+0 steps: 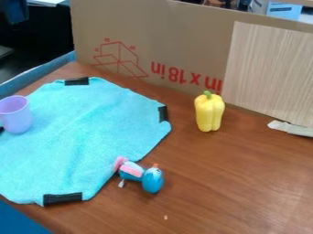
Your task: Fold the cloth from top right to left
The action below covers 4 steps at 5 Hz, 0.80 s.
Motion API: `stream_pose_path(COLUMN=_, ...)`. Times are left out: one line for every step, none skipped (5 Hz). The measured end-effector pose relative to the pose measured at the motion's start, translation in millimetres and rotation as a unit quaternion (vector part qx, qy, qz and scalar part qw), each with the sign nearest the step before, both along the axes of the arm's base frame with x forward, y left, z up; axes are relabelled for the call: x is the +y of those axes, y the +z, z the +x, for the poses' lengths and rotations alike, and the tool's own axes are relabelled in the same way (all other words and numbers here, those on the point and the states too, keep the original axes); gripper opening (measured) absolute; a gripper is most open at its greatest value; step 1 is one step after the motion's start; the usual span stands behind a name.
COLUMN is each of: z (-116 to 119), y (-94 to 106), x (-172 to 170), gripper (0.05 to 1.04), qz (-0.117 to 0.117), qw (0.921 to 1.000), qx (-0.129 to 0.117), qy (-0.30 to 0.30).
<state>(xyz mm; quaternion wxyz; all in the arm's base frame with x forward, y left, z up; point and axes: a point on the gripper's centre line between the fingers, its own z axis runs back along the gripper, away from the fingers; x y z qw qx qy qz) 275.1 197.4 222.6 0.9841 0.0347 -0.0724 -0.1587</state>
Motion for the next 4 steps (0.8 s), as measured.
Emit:
stream_pose_path(z=2.9, y=-11.6, x=1.0, gripper=1.001, qz=-0.013, qw=0.9998, qx=0.011, qy=0.003)
stream_pose_path(z=10.6, y=-18.8, x=-3.7, gripper=1.001, qz=-0.032, qw=0.9993, qx=0.001, qy=0.02)
stream_pose_path(z=34.8, y=-31.3, x=-26.4, gripper=1.001, qz=-0.073, qw=0.9956, qx=-0.028, qy=0.051)
stream_pose_path(z=54.8, y=-49.4, x=-49.2, gripper=1.001, qz=-0.115, qw=0.9907, qx=-0.044, qy=0.058)
